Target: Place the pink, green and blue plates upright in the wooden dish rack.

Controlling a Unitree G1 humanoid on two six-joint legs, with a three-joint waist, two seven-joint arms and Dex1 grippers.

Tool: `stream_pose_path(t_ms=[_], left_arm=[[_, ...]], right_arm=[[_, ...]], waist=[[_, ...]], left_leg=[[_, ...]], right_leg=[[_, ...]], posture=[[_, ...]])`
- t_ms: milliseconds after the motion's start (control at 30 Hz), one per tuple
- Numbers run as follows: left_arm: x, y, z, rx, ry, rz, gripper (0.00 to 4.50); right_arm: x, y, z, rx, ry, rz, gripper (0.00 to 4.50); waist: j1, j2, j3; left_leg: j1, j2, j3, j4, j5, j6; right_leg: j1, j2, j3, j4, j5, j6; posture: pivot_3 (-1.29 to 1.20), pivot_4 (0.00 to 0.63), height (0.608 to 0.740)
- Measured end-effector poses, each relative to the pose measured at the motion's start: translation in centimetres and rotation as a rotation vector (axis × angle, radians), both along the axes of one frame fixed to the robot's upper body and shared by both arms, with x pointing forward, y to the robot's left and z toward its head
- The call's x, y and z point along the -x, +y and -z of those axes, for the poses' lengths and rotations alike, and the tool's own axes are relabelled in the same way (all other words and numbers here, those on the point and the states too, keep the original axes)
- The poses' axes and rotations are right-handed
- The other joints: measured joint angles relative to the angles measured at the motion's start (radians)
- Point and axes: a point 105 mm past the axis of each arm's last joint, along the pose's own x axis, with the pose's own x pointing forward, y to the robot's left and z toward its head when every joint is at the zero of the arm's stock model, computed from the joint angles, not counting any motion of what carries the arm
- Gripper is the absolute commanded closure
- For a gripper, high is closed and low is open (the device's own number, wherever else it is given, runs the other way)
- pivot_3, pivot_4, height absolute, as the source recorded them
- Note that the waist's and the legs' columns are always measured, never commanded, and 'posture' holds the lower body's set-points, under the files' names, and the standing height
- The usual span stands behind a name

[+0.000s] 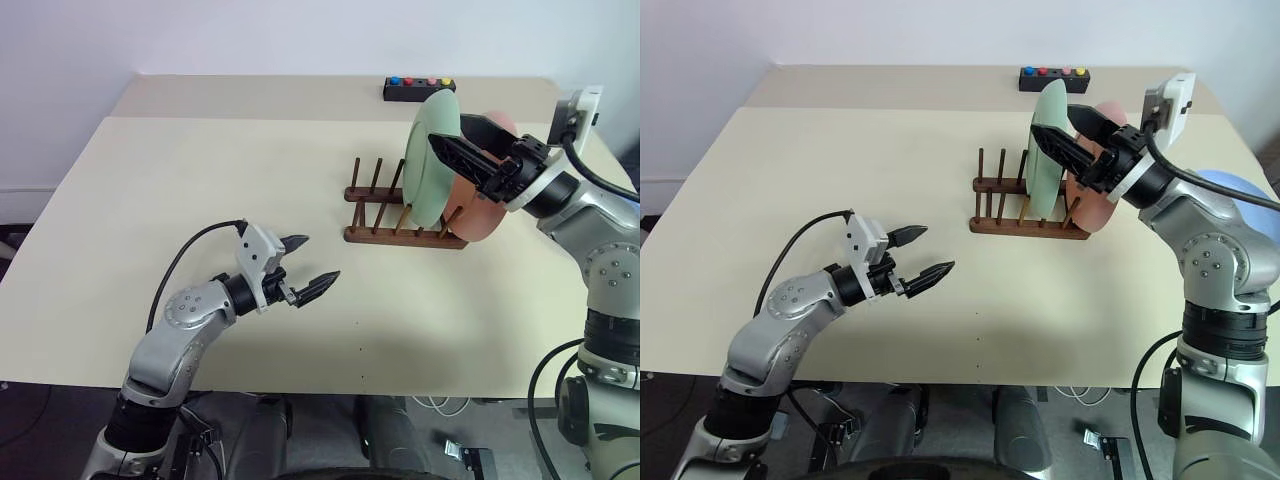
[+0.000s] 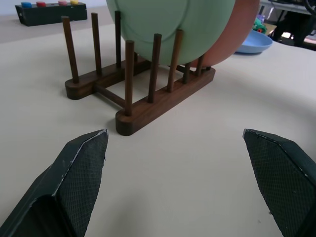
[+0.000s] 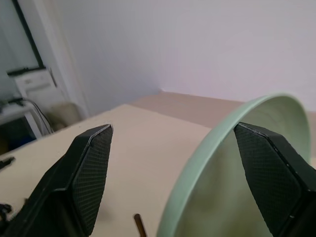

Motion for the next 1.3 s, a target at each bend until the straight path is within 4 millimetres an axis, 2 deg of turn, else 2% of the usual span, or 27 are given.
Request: stream_pose_path(t_ms=[667,933,1133,1300], left_arm=[[0.0,-0.1,0.1,0.001,0.002,0.0,0.0],[0.1,-0.3,0.2,0.002,0.006,0.003,0.0],[0.0,-0.4,0.3,-0.001,0.008,0.001,0.0],[0.0,-0.5,0.4,0.0,0.011,0.002,0.0]], right_arm=[[-0.6,-0.2,1.5,0.12,0.043,0.04,0.55],[-0.7,-0.8,2.8,0.256,0.092,0.074,0.55],[-0.7,-0.9,2.6,0.291,0.071,0.081,0.55],[0.3,-0.1,1.0,0.31,0.001,0.032,0.55]], waist=[[0.001,0.0,0.0],[0.002,0.0,0.0],[0.002,0.0,0.0],[0.002,0.0,0.0]], left_leg=[[0.0,0.0,0.0,0.0,0.0,0.0],[0.0,0.0,0.0,0.0,0.0,0.0],[0.0,0.0,0.0,0.0,0.0,0.0],[0.0,0.0,0.0,0.0,0.0,0.0]], right_leg=[[0.0,0.0,0.0,0.0,0.0,0.0],[0.0,0.0,0.0,0.0,0.0,0.0],[0.0,0.0,0.0,0.0,0.0,0.0],[0.0,0.0,0.0,0.0,0.0,0.0]], posture=[[0.0,0.15,0.734],[0.0,0.15,0.734],[0.0,0.15,0.734],[0.0,0.15,0.734]])
